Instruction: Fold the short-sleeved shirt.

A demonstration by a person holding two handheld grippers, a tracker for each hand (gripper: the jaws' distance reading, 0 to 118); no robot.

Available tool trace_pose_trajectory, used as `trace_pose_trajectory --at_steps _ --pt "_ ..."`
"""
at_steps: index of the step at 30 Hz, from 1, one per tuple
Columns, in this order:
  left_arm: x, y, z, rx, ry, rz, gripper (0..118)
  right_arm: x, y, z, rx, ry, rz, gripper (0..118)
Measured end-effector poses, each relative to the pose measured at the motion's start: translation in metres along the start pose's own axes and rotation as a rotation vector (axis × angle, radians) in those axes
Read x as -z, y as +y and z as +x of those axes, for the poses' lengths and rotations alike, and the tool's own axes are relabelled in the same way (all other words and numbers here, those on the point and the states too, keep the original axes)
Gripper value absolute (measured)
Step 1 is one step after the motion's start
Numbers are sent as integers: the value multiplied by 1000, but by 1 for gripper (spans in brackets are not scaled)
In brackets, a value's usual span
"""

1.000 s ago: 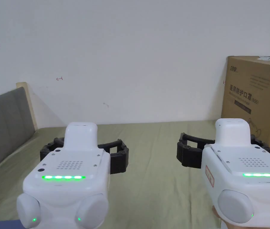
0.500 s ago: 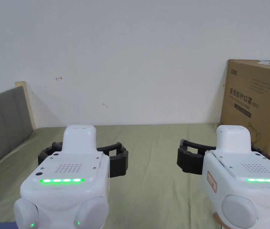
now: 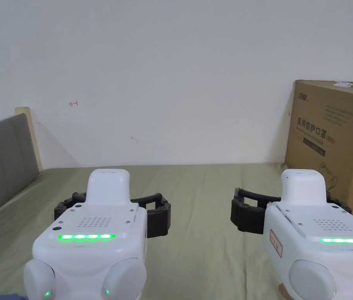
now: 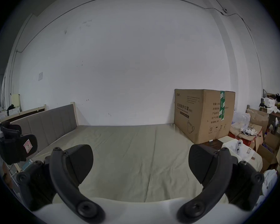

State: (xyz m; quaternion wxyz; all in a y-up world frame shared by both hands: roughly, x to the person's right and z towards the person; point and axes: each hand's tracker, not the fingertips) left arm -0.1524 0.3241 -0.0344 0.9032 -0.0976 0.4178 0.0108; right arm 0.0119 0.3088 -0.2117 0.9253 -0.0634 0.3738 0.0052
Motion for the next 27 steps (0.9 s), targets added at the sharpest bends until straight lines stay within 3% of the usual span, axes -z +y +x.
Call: trace_pose_trajectory --at_steps 19,27 --pt "12 3 -5 -30 30 -93 112 5 -6 -1 -6 -6 -27 116" --pt "5 -2 0 8 53 -16 112 8 -8 2 2 -11 -35 116"
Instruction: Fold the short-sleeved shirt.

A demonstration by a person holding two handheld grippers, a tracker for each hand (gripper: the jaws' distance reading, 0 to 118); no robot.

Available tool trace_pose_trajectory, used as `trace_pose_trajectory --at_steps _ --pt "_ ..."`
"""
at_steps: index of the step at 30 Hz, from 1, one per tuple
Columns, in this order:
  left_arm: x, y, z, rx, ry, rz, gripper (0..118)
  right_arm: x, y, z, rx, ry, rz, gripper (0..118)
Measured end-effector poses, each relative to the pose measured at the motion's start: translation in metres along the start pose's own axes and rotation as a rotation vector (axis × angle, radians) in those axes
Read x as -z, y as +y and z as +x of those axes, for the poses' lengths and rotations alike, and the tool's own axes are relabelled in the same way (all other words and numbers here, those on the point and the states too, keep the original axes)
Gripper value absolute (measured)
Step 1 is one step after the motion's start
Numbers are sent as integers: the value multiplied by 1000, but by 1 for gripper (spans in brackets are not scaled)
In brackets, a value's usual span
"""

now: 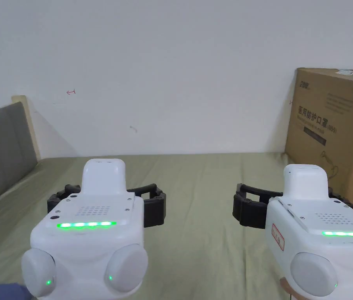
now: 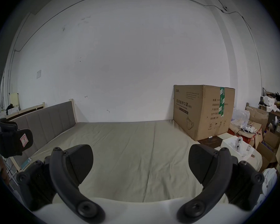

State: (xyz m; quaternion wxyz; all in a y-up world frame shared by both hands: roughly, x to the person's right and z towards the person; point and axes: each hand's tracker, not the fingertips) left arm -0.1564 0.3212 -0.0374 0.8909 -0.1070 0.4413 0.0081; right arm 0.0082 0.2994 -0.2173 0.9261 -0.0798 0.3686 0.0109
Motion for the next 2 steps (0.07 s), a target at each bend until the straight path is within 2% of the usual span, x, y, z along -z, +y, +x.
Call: trace_pose_trajectory --at_steps 2 --pt "0 -1 1 6 5 14 112 1 -1 0 -1 1 -4 116"
